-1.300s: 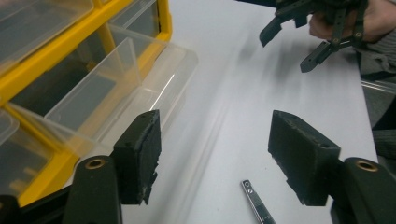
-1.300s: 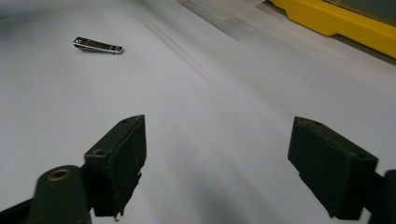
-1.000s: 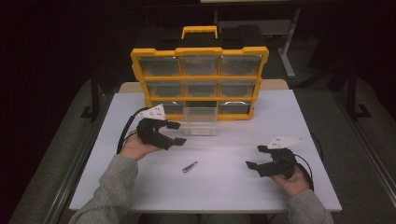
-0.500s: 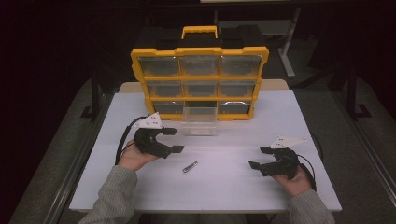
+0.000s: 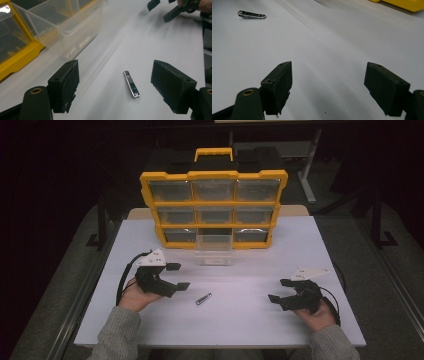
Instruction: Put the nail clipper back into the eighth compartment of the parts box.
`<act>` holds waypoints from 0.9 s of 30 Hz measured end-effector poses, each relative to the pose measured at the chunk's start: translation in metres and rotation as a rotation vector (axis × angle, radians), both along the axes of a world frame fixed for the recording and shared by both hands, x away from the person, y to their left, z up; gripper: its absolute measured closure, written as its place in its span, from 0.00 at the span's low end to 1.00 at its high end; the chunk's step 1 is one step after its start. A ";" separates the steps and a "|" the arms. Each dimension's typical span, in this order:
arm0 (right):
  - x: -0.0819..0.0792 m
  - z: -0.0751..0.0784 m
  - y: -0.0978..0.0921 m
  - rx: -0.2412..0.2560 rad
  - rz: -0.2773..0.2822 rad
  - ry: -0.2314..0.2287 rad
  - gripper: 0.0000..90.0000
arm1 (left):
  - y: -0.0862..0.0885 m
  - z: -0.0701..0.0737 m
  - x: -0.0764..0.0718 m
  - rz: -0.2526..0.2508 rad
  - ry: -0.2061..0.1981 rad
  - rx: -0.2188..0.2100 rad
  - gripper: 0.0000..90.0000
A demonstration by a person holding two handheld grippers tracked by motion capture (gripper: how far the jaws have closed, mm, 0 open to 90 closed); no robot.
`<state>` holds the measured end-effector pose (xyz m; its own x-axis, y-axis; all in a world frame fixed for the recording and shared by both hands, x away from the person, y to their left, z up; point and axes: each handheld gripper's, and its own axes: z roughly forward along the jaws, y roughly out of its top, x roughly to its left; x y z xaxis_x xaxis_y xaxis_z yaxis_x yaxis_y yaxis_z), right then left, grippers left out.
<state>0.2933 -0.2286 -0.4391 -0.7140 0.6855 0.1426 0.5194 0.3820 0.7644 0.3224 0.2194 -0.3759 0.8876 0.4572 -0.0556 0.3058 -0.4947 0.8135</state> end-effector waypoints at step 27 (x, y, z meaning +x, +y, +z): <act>-0.001 0.012 0.012 -0.005 0.028 0.026 0.34 | 0.031 -0.025 -0.024 0.069 0.010 0.001 0.24</act>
<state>0.2927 -0.2168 -0.4274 -0.7289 0.6662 0.1578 0.5282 0.4004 0.7488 0.2986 0.2509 -0.4010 0.8536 0.5170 -0.0640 0.3471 -0.4729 0.8099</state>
